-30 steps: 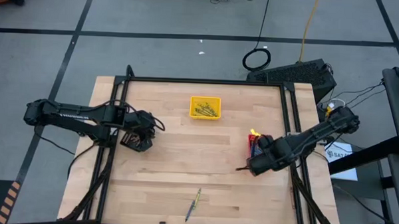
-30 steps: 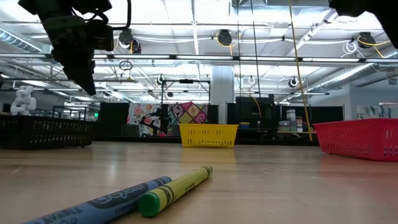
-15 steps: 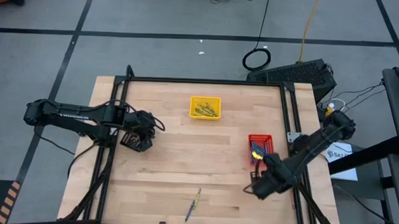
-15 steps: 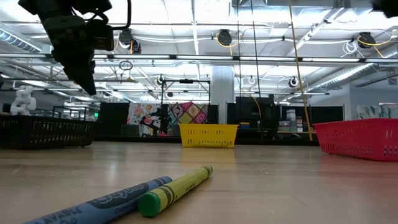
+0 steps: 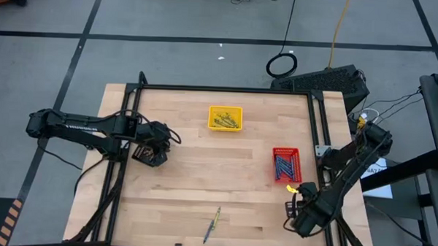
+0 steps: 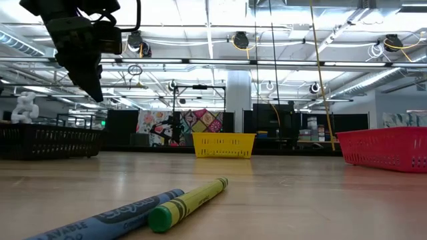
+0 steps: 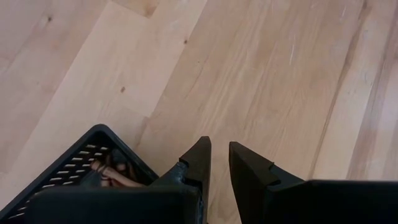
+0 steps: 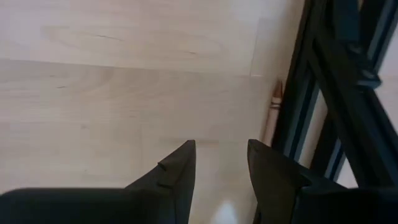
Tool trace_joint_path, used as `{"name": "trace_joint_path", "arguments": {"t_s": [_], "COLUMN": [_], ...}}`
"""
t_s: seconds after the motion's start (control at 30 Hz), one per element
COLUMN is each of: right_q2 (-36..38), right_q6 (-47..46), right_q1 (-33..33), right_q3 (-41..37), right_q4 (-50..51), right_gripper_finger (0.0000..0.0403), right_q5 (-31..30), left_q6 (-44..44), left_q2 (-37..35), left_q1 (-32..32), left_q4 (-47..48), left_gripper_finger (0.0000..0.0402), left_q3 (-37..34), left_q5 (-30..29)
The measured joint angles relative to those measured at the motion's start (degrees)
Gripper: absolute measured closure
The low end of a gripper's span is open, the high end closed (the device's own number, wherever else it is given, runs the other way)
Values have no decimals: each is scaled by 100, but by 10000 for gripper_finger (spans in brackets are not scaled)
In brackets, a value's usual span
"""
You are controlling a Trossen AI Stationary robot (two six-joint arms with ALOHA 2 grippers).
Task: Sort crayons
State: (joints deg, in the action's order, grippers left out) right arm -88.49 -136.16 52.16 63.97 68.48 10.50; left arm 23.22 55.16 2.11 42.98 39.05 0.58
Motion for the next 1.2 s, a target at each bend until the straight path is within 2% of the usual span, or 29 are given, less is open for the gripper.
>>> {"name": "trace_joint_path", "arguments": {"t_s": [0.23, 0.37, 0.83, 1.0, 1.2], "right_q2": [0, 0, -229, -499, -529], "right_q6": [-35, -122, -72, -40, -126], "right_q1": [311, 499, 680, 706, 740], "right_q3": [-760, -1063, -1076, -1076, -1078], "right_q4": [-1021, -1364, -1638, -1649, -1639], "right_gripper_finger": [273, 273, 273, 273, 273], "right_q5": [33, 448, 751, 1139, 1138], "left_q6": [42, 44, 344, 347, 350], "left_q2": [0, 0, 0, 0, 0], "left_q1": [0, 0, 0, 0, 0], "left_q4": [0, 0, 0, 0, 0], "left_gripper_finger": [340, 340, 340, 340, 340], "left_q3": [0, 0, 0, 0, 0], "left_q5": [0, 0, 2, 9, 64]}}
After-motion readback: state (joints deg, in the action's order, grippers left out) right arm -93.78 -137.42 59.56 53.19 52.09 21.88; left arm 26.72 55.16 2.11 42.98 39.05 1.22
